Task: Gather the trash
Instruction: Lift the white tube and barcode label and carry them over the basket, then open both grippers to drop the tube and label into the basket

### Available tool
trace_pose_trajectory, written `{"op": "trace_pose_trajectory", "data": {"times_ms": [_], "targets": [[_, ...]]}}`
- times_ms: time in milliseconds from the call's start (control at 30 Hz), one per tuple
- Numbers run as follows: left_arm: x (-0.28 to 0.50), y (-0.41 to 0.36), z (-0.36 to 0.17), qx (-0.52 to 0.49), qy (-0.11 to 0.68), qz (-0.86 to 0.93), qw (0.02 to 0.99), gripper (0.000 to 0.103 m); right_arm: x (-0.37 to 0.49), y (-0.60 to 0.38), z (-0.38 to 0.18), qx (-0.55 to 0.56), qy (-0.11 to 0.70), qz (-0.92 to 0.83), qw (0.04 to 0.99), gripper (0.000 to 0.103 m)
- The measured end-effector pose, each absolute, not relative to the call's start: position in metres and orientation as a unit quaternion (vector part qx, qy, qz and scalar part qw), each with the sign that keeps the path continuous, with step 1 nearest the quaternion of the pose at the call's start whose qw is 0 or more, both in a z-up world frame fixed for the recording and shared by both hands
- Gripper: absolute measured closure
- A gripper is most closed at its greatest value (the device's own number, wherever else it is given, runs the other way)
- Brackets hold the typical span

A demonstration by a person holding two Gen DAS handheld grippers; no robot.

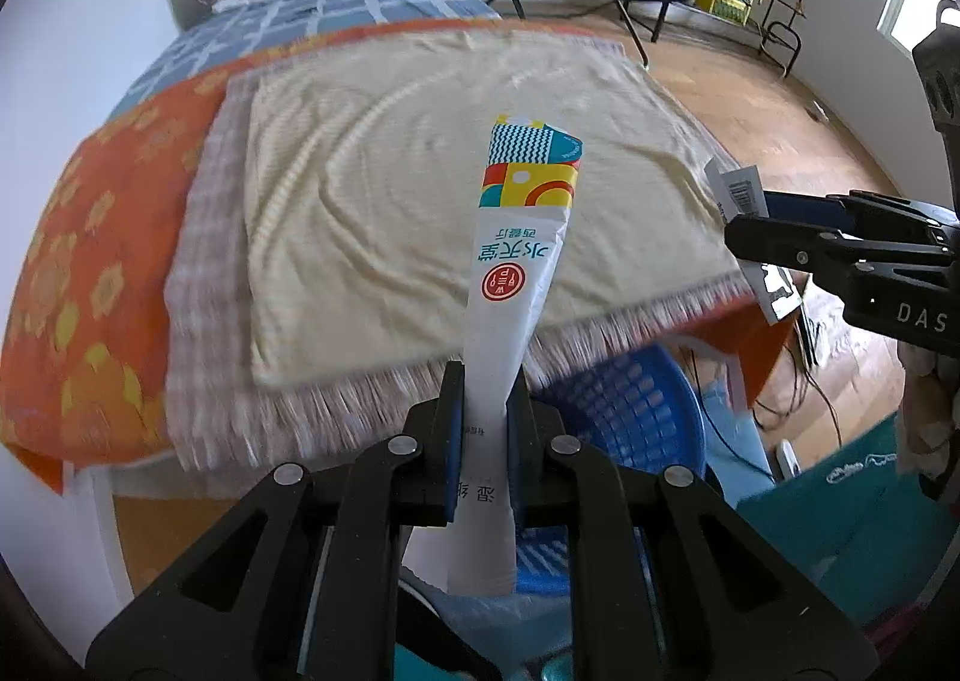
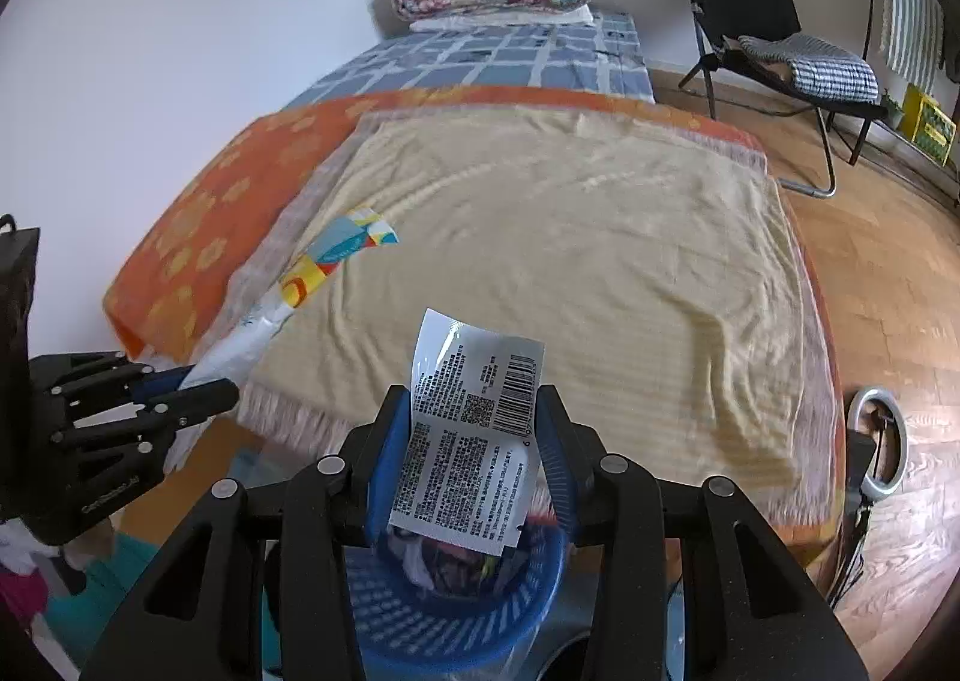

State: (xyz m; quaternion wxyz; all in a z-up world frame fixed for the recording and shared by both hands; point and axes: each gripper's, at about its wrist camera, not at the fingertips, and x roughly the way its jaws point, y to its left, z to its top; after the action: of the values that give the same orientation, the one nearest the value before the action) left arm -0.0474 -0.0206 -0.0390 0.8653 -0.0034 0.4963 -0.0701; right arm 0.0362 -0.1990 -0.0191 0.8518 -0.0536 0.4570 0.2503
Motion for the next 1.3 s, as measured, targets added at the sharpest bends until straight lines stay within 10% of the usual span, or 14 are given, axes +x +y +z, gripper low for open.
{"op": "trace_pose_trajectory", "data": {"times_ms": [1300], "targets": [[-0.096, -0.056, -0.151, -0.005, 0.625, -0.077, 0.777, 0.093, -0.024, -0.200, -0.133, -0.052, 0.553, 0.238, 0.797, 0.059]]}}
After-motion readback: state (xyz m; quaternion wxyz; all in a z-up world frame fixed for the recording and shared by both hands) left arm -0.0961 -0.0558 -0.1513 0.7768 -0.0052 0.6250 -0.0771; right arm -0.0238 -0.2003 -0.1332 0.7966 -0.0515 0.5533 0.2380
